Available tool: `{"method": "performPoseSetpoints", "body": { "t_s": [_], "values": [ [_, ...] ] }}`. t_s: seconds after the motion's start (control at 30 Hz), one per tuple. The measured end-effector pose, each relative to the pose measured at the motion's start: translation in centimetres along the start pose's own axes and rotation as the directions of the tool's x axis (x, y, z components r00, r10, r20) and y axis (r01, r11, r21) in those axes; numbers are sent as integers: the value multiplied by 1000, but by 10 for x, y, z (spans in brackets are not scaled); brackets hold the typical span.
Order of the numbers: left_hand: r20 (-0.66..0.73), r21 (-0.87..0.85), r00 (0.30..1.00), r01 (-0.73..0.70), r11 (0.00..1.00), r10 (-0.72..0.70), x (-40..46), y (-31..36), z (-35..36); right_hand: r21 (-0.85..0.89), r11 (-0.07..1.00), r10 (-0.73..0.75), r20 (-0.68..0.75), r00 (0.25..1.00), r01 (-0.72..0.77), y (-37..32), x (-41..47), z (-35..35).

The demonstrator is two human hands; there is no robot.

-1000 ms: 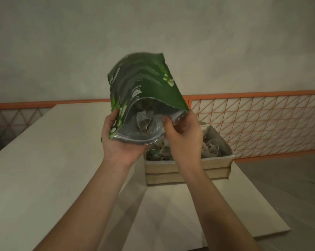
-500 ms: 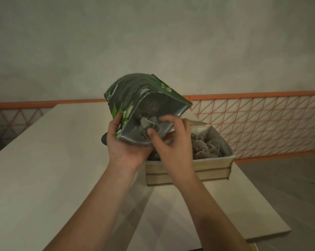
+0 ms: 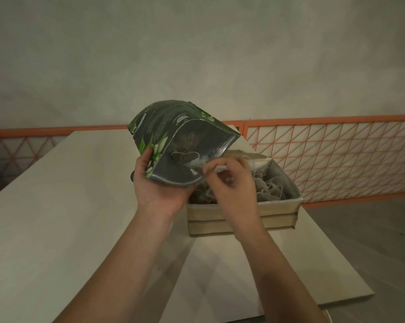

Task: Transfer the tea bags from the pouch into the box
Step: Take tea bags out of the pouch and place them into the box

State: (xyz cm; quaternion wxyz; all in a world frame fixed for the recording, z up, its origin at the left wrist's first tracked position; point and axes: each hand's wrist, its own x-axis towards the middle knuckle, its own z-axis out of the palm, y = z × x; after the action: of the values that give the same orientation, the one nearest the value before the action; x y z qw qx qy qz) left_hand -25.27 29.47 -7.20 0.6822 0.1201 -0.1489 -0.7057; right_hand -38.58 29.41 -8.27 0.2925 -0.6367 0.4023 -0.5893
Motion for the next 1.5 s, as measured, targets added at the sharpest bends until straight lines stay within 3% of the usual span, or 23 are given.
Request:
{"method": "performPoseSetpoints", "body": {
  "t_s": [0.2,0.47,0.6,0.8,0.9,1.03,1.2,1.33,1.43,1.5],
  "values": [
    [7,-50,999,-39,998,39,4,5,-3,157,987,63,-115,991,-44,-8,9,-24],
    [36,-44,996,-82,996,84,4,15,-8,128,984,142,-146,979,-123,0,25,-31],
    [52,-34,995,-85,996,87,4,20,-9,-59,985,163,-12,987,-163,8,43,-23],
    [42,-20,993,-112,994,112,4,27,-8,-342,938,105,118,988,-58,16,64,0],
    [40,-18,992,-116,993,117,5,30,-9,-504,864,86,138,987,-5,20,67,9],
    [37,-14,992,-118,993,118,5,31,-11,-585,810,53,119,991,27,21,69,14],
    [38,-23,994,-101,995,102,5,31,-11,-755,651,240,309,920,83,29,67,16],
    [29,-27,994,-107,994,108,6,31,-12,-673,738,143,230,963,51,25,65,6],
    [20,-26,994,-106,994,107,5,30,-11,-287,958,18,66,998,2,9,55,3],
    [20,-21,995,-101,995,101,5,29,-10,-16,999,-28,-13,1000,28,-8,41,2]
  ]
}}
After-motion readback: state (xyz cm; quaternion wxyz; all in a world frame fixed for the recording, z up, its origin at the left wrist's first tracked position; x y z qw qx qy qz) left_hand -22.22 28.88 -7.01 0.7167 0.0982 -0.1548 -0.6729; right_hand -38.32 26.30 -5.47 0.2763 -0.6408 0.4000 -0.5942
